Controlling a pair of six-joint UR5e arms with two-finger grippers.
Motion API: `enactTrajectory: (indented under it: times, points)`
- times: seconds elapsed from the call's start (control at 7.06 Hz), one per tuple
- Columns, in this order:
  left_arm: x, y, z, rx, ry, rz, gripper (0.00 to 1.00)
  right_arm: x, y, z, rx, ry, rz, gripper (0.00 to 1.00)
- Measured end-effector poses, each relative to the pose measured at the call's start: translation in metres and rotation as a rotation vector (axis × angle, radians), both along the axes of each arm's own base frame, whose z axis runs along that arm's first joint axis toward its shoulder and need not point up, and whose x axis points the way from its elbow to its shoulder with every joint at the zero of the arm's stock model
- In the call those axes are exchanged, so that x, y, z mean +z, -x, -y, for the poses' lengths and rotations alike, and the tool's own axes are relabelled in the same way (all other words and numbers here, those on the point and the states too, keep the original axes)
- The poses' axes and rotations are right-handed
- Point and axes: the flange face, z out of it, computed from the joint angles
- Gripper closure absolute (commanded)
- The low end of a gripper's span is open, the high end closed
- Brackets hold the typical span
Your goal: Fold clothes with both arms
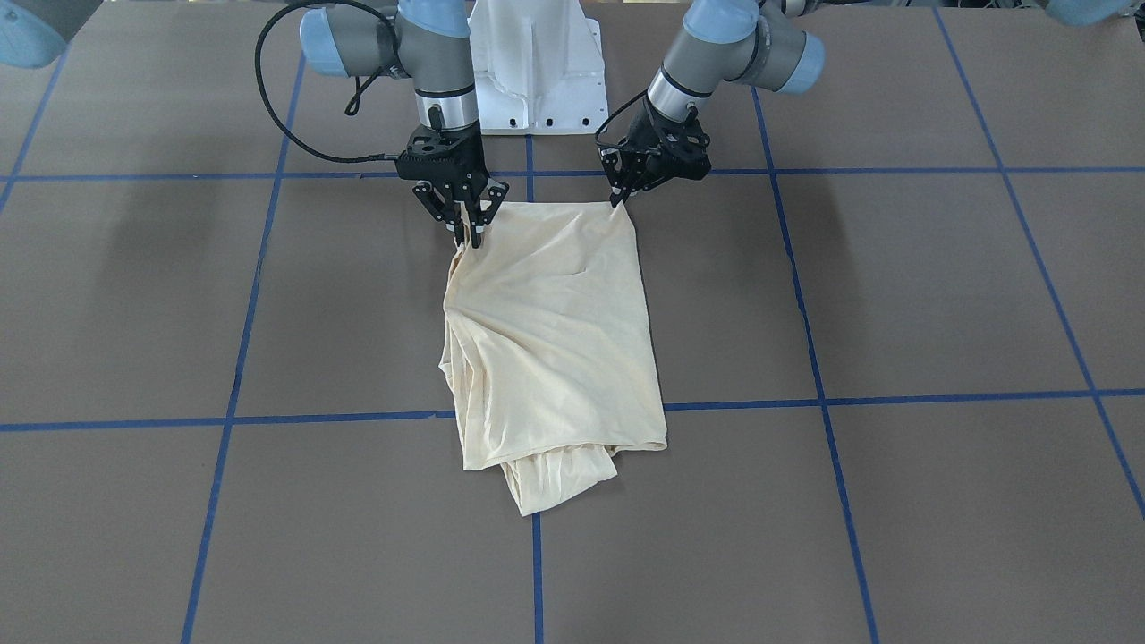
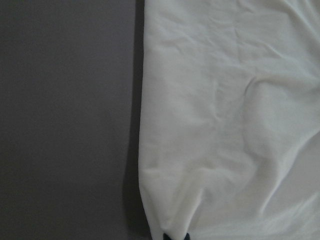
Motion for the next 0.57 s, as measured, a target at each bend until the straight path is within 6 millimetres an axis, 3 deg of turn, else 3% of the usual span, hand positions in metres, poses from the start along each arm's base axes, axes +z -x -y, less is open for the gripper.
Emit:
enactTrajectory:
  times: [0.14, 0.57]
  points:
    - [-0.0002, -0.0002, -0.0001, 0.000, 0.000, 0.000, 1.00, -0.0028, -0.0011, -0.0032, 0.000, -0.006, 0.005, 1.00]
    - [-0.0011, -0.0008, 0.0001, 0.001, 0.000, -0.002, 1.00, -0.0041, -0.0007, -0.0073, -0.002, -0.016, 0.005, 1.00]
